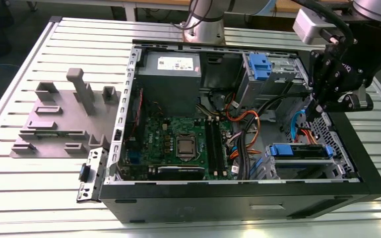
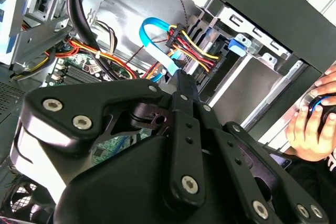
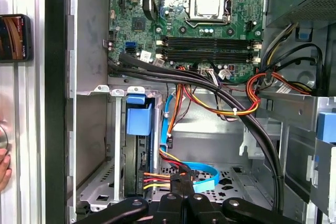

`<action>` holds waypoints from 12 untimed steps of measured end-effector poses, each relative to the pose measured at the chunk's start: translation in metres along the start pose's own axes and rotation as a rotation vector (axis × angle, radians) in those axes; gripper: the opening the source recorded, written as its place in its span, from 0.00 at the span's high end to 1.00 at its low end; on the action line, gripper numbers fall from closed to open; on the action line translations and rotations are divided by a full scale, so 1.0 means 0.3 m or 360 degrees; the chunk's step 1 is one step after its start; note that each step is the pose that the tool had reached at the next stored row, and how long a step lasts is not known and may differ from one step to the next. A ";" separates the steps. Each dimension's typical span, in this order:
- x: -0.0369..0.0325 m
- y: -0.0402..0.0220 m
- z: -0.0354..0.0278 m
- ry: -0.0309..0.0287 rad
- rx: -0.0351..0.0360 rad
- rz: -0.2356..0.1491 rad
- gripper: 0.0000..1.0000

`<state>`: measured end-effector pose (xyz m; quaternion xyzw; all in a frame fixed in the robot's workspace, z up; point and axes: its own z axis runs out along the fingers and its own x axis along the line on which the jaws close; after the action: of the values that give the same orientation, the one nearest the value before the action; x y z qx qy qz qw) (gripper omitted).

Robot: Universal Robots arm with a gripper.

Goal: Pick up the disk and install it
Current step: 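Insert the second disk wire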

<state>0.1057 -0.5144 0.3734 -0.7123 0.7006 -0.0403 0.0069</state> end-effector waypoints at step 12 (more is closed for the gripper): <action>0.000 0.000 0.000 0.00001 0.0000 0.0000 0.89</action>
<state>0.1057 -0.5142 0.3734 -0.7123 0.7006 -0.0403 0.0069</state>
